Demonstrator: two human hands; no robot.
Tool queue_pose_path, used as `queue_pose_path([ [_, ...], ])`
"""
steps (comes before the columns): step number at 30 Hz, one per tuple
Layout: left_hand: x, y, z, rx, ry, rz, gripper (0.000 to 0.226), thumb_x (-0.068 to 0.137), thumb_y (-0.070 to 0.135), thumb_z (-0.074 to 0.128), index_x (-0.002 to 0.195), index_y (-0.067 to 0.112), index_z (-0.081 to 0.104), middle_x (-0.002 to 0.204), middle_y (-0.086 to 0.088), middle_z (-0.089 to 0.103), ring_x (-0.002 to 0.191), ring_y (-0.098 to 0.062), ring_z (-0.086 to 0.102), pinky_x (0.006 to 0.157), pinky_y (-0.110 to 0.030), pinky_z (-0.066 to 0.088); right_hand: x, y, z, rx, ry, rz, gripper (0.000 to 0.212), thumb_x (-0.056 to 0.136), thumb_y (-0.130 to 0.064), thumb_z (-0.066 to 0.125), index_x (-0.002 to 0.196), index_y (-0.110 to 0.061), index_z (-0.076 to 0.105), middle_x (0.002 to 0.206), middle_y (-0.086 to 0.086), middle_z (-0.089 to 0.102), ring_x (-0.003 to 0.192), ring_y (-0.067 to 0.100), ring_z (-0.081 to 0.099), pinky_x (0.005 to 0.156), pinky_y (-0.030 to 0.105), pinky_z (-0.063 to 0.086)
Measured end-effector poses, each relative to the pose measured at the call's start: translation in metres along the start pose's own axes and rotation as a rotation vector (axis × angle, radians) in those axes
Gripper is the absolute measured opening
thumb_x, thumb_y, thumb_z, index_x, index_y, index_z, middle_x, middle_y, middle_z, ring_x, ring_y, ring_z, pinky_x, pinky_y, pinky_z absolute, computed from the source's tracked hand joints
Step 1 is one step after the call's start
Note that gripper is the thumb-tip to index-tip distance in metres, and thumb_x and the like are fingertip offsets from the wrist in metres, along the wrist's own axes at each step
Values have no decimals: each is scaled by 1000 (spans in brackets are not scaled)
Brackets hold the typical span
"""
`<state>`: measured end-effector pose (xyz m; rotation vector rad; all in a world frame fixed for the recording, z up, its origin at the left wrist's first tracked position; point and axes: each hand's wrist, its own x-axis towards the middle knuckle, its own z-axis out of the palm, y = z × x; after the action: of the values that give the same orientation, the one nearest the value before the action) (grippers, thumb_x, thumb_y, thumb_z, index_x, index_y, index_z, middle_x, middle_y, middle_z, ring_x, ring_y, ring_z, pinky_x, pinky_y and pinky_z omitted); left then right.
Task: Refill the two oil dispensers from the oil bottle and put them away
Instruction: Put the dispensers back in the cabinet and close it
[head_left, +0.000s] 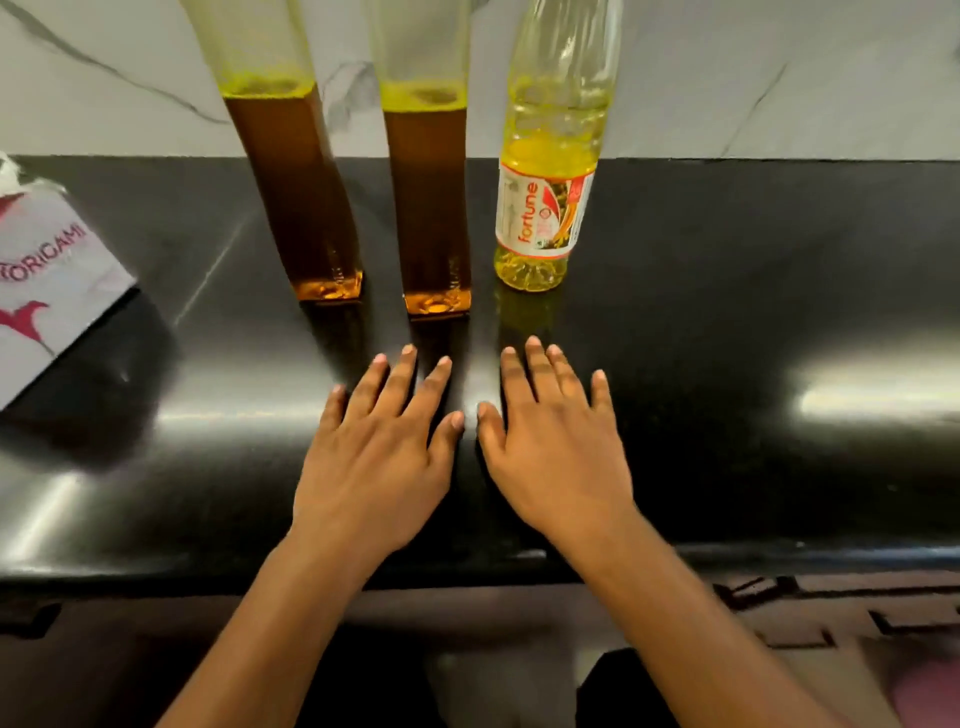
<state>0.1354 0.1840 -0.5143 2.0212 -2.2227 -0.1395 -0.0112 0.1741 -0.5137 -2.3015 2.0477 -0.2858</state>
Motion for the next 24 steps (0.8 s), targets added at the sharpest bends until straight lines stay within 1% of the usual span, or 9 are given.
queue_pose_path([
  [2, -2, 2, -2, 3, -5, -6, 70, 84, 58, -8, 151, 39, -1, 162, 6, -1, 149, -15, -4, 118, -39, 2, -1, -3, -3, 12, 17, 23, 67, 89, -47, 14, 146, -16, 30, 153, 11, 27, 142, 25, 23, 112, 53, 17],
  [5, -3, 2, -3, -12, -36, -22, 66, 90, 56, 5, 152, 35, 14, 161, 2, 13, 148, -19, 10, 118, -43, 11, -1, -4, -8, 34, -14, 58, 63, 88, -45, 25, 140, -13, 42, 147, 12, 39, 137, 26, 36, 108, 53, 26],
  [7, -3, 3, -6, -27, -74, -39, 63, 93, 55, 10, 152, 34, 18, 160, 2, 17, 148, -19, 13, 117, -46, 14, -1, -4, -14, 47, -69, 61, 63, 89, -45, 26, 141, -12, 39, 149, 12, 37, 139, 25, 33, 109, 53, 25],
  [12, -3, 7, -19, -25, -142, -52, 65, 92, 57, 5, 152, 35, 11, 161, 4, 8, 148, -17, 2, 118, -46, 7, -1, -7, -30, 35, -193, 72, 64, 91, -46, 23, 144, -12, 34, 151, 12, 33, 141, 25, 28, 111, 53, 23],
  [17, -3, 10, -24, -39, -135, -63, 65, 92, 57, 7, 152, 33, 15, 161, 2, 12, 149, -20, 6, 118, -48, 11, -1, -6, -32, 52, -224, 74, 66, 91, -46, 18, 146, -11, 31, 152, 14, 29, 142, 27, 24, 111, 53, 20],
  [19, -4, 9, -25, -22, -166, -71, 68, 90, 58, 3, 152, 34, 12, 161, 2, 9, 149, -20, 4, 119, -48, 8, 0, -6, -36, 45, -261, 53, 64, 94, -46, 21, 148, -12, 23, 155, 13, 21, 144, 26, 16, 113, 53, 14],
  [21, -3, 12, -34, -9, -251, -82, 68, 90, 59, 3, 153, 34, 9, 162, 2, 6, 149, -20, 2, 118, -47, 7, 5, -3, -45, 84, -301, 35, 64, 95, -45, 33, 150, -16, 16, 158, 10, 11, 146, 24, 7, 115, 51, 7],
  [22, -1, 16, -44, -19, -309, -97, 64, 93, 57, 11, 153, 33, 12, 162, 1, 10, 149, -21, 7, 118, -45, 12, 6, -2, -56, 123, -306, 36, 65, 94, -44, 40, 149, -18, 18, 157, 9, 11, 145, 24, 8, 115, 50, 8],
  [24, 11, 28, -83, -137, -296, -120, 47, 98, 45, 36, 143, 30, 38, 149, 1, 42, 137, -20, 38, 109, -38, 35, 19, 0, -91, 206, -213, -1, 63, 90, -41, 50, 146, -23, 26, 154, 5, 20, 142, 23, 19, 114, 45, 18],
])
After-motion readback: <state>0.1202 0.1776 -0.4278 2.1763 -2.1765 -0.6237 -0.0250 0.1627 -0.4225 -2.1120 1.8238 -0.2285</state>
